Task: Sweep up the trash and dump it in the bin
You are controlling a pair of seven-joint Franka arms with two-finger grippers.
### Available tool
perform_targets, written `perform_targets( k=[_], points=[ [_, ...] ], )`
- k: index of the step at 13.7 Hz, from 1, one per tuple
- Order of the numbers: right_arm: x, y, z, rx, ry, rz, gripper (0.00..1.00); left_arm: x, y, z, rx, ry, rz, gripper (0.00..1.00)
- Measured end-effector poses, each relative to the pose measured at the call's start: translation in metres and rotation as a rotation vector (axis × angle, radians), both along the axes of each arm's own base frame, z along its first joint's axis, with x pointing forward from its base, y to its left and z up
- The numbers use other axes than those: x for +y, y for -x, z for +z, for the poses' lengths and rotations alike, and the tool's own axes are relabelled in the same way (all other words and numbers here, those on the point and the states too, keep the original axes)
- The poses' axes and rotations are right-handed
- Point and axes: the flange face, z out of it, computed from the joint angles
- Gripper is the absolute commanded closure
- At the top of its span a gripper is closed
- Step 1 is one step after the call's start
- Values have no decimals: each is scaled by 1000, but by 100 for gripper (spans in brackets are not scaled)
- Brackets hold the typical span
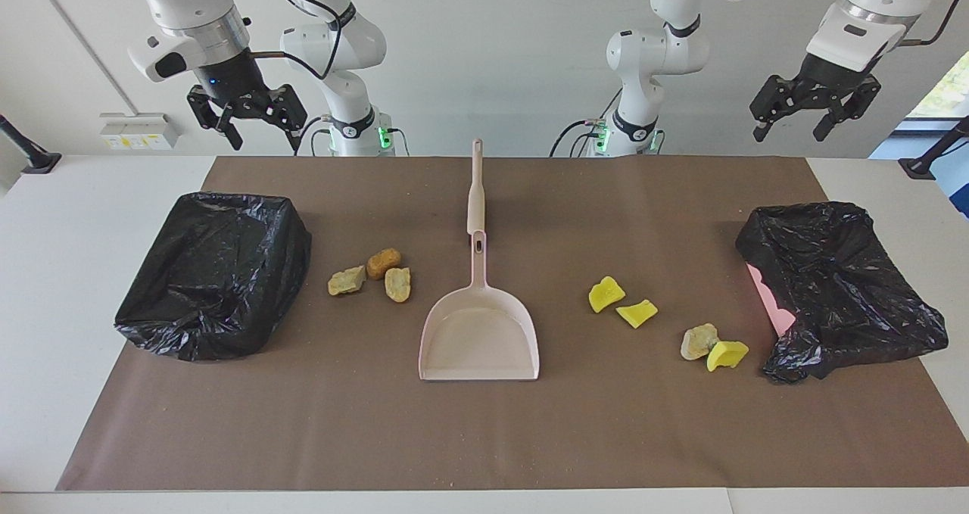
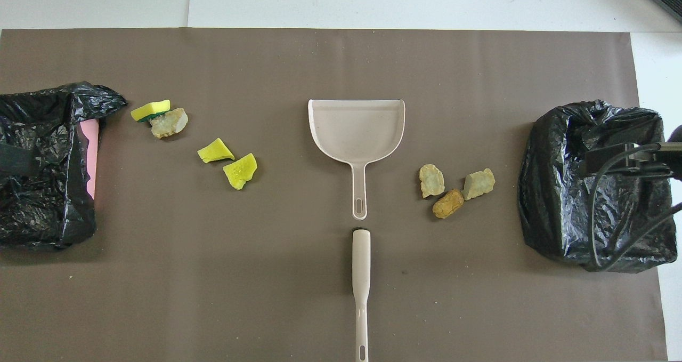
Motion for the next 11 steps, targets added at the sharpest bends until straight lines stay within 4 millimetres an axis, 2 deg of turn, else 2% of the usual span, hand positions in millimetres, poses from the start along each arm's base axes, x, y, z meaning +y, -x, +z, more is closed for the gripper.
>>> perform_targets(
  k=[8,11],
  points=[
    [0,0,0,0,0,0,0,-1,0,0,0,0,-1,0],
    [-2,0,0,1,5,-2,0,-13,1,-1,3,2,-23,0]
  ],
)
